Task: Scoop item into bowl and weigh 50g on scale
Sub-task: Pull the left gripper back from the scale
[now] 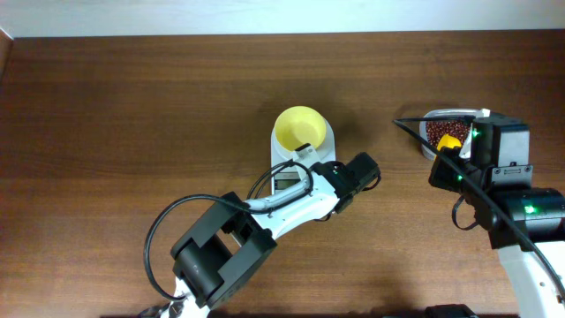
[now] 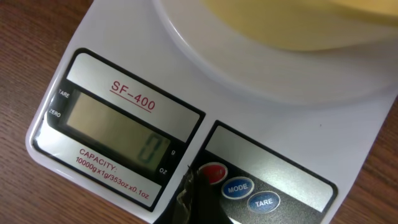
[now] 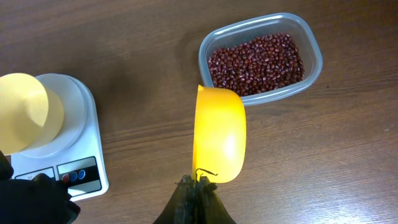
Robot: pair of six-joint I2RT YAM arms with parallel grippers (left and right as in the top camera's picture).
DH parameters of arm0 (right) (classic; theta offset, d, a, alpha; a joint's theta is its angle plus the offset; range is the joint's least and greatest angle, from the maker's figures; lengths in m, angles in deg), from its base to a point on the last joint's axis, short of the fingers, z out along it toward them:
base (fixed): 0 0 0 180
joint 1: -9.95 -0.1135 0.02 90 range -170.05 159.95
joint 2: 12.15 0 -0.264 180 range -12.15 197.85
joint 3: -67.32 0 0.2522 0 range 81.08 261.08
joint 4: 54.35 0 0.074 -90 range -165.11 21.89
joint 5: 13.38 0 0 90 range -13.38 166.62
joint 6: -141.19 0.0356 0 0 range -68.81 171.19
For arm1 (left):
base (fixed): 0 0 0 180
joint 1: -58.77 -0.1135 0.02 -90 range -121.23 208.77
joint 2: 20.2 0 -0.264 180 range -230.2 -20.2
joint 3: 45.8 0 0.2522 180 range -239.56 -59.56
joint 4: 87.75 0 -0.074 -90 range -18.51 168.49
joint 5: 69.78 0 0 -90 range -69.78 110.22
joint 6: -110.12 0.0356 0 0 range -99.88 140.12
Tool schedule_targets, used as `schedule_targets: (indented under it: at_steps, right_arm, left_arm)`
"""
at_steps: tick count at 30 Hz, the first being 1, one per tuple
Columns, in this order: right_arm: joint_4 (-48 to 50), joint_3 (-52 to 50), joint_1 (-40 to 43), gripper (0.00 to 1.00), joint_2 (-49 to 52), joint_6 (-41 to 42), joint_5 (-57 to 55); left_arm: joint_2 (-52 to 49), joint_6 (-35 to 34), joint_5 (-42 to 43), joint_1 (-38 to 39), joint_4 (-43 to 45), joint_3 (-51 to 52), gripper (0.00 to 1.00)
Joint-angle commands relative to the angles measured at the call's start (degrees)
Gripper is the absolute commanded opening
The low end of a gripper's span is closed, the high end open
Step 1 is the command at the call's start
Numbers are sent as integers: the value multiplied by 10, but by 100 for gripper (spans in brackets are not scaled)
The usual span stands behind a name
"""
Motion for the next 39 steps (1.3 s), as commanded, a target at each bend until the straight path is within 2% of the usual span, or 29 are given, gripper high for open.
schedule_targets:
  at_steps: [1,12,17,21,24,25,26,29,34,37,38,39]
  right_arm:
    - [2,12,0,4,0,-2,-8]
    - [2,12,0,4,0,-3,-14]
    - [2,12,0,4,0,-3,-14]
    - [2,12,0,4,0,-3,-14]
    - [1,12,0,4,0,-2,-14]
    - [0,12,0,4,0,-2,-13]
    - [-1,12,0,4,0,-2,-14]
    - [-3,12,0,4,0,-2,-14]
    - [-3,12,0,4,0,-2,-14]
    - [-3,12,0,4,0,-2,-14]
    - [-3,12,0,4,0,-2,-14]
    - [-3,12,0,4,0,-2,-14]
  left_arm:
    - [10,-8,20,2,-4,14,0]
    - [88,-7,16,2,-11,14,0]
    - [151,-4,15,1,-60,14,0]
    - [193,96,-2,0,-93,14,0]
    - [221,199,-8,0,-101,14,2]
    - [227,213,-9,0,-101,14,72]
    - [236,236,-8,-3,-101,14,99]
    - [262,300,-8,-24,-102,14,99]
    - [329,528,-5,-71,-107,14,99]
    - [361,586,5,-89,-106,14,99]
    - [373,637,30,-98,-106,14,99]
    - [384,723,80,-108,-107,14,99]
